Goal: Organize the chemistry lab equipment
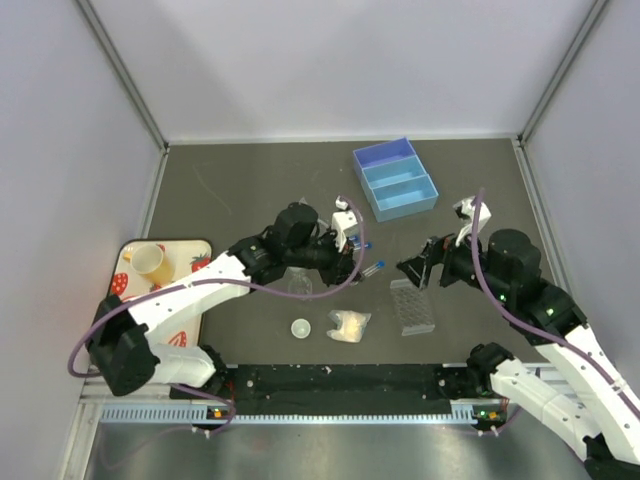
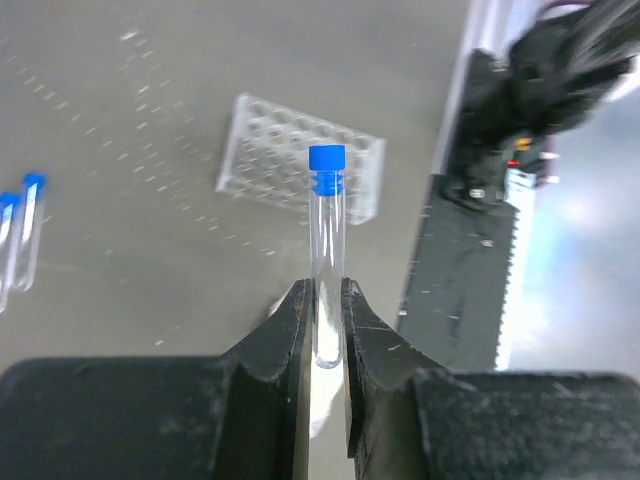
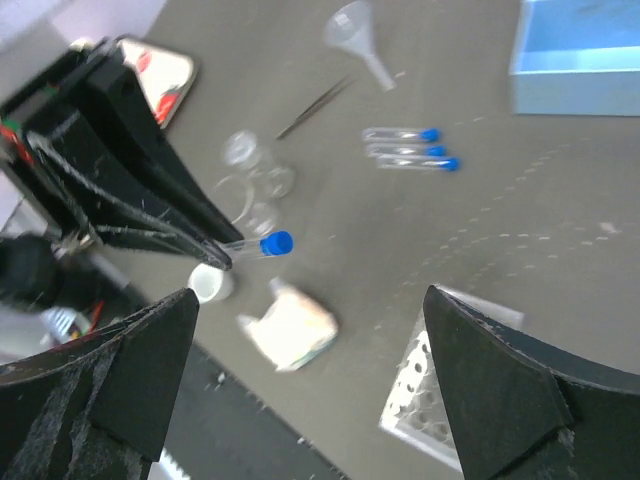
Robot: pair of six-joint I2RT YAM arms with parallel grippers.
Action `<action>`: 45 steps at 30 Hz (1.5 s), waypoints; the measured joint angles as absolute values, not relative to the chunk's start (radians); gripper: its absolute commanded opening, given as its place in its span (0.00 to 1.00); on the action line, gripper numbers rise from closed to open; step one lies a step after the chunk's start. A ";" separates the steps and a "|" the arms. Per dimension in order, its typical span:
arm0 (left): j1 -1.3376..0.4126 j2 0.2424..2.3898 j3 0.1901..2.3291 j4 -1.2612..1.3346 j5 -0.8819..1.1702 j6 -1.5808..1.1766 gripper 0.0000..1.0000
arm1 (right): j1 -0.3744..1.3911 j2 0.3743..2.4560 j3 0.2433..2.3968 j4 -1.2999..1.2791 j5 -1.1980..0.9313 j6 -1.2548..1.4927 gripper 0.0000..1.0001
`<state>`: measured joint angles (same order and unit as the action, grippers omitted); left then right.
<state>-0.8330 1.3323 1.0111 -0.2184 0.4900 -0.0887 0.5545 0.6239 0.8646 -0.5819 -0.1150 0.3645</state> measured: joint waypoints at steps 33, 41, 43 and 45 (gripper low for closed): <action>-0.833 1.121 0.837 0.226 1.029 -0.389 0.00 | 0.616 0.624 0.818 -0.319 -0.769 0.582 0.68; -0.833 1.122 0.837 0.231 1.031 -0.395 0.00 | 0.644 0.644 0.818 -0.297 -0.754 0.588 0.53; -0.833 1.122 0.837 0.233 1.031 -0.395 0.00 | 0.646 0.644 0.818 -0.294 -0.751 0.588 0.51; -0.833 1.122 0.837 0.232 1.031 -0.395 0.00 | 0.646 0.644 0.818 -0.291 -0.747 0.588 0.46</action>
